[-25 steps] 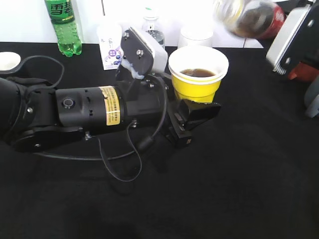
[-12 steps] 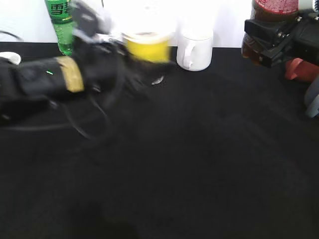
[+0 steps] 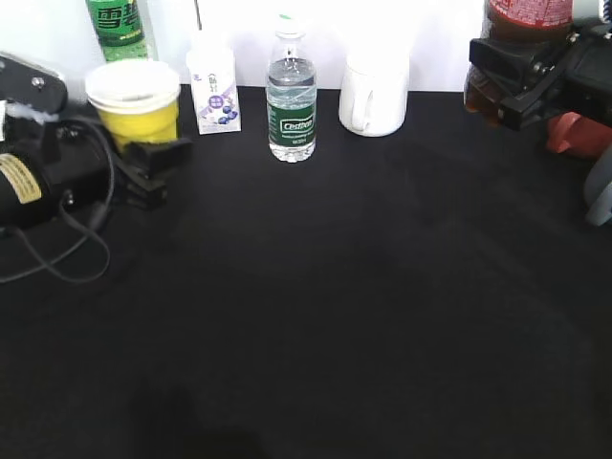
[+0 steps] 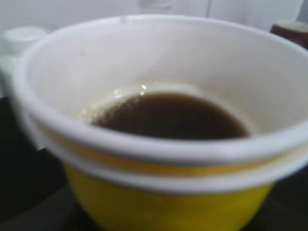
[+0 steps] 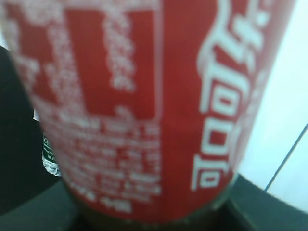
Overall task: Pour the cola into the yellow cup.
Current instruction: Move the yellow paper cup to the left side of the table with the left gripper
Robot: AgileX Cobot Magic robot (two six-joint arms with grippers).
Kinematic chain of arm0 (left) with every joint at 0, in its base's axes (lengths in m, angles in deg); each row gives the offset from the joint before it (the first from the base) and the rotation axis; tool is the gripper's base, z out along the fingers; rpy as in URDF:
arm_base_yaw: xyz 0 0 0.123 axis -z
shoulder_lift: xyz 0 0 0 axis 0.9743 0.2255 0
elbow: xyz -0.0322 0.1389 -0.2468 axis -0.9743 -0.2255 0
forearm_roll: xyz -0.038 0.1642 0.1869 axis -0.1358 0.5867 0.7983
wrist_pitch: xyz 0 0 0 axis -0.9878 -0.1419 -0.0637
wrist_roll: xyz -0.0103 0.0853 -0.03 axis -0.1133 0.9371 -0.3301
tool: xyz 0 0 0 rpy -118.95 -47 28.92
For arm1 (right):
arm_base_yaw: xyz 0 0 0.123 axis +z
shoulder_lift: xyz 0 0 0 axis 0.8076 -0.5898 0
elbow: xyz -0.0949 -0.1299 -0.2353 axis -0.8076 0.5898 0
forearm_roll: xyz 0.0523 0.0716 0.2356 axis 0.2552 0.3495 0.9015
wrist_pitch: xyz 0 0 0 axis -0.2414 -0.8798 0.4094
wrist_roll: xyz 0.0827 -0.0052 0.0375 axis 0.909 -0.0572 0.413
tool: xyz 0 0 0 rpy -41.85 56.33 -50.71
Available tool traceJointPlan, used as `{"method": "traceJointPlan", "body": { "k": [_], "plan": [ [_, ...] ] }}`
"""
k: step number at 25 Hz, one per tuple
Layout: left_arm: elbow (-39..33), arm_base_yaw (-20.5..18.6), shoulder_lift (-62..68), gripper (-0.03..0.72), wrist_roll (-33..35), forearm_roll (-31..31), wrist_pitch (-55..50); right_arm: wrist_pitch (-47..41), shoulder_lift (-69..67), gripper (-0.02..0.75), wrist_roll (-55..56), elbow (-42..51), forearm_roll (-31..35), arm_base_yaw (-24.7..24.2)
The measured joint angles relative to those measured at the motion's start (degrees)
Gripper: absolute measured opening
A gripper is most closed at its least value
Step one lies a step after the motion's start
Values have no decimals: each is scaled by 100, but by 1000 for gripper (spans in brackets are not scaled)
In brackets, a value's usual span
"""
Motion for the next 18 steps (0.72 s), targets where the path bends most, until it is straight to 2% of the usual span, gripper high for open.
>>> {"method": "traceJointPlan", "body": {
  "k": [3, 7, 10, 14, 18],
  "plan": [
    [0, -2, 720, 445, 343, -304, 808, 0, 0, 363, 0, 0, 0, 0],
    [6, -2, 1687, 445, 835, -1085, 2010, 0, 0, 363, 0, 0, 0, 0],
    [50, -7, 2106, 445, 902, -1511, 2085, -1, 0, 363, 89, 0, 0, 0],
    [443, -7, 2317, 445, 902, -1536, 2036, -1, 0, 363, 190, 0, 0, 0],
    [479, -7, 2317, 445, 902, -1545, 1608, -6, -16, 363, 202, 0, -4, 0]
  ]
}}
